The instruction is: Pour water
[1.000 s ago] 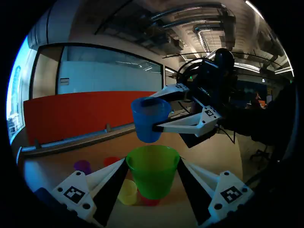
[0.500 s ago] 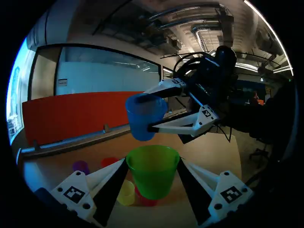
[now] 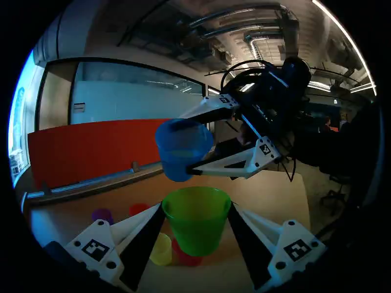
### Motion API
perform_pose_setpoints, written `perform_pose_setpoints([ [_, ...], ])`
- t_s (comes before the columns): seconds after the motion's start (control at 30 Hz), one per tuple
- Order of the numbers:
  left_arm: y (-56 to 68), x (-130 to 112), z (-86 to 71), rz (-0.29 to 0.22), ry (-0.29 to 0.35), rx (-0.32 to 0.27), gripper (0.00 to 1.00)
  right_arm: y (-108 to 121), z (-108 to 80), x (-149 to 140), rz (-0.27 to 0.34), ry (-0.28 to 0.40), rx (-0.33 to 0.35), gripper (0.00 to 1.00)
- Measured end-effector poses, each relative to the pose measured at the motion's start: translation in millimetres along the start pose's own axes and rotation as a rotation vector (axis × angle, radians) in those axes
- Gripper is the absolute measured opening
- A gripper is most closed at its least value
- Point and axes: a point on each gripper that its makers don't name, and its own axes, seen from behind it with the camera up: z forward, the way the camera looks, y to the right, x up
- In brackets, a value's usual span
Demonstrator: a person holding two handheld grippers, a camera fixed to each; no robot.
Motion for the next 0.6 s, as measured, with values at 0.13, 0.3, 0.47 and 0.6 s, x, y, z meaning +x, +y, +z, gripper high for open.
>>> perform_pose_setpoints([
  [0.13, 0.1, 0.4, 0.2, 0.001, 0.000, -0.001, 0.88, 0.1, 1.1, 1.8, -0.026, -0.005, 0.003, 0.91],
  [0.3, 0.6, 1.0, 0.9, -0.001, 0.004, -0.001, 0.88, 2.4, 1.8, 4.0, -0.061, -0.012, 0.006, 0.90],
  [0.47, 0.2, 1.4, 2.0, -0.002, 0.006, -0.001, 0.88, 4.5, 2.2, 5.8, -0.101, -0.020, 0.009, 0.90],
  [0.6, 0.2, 1.7, 2.7, -0.002, 0.007, -0.002, 0.88, 4.0, 3.0, 6.1, -0.126, -0.027, 0.011, 0.91],
])
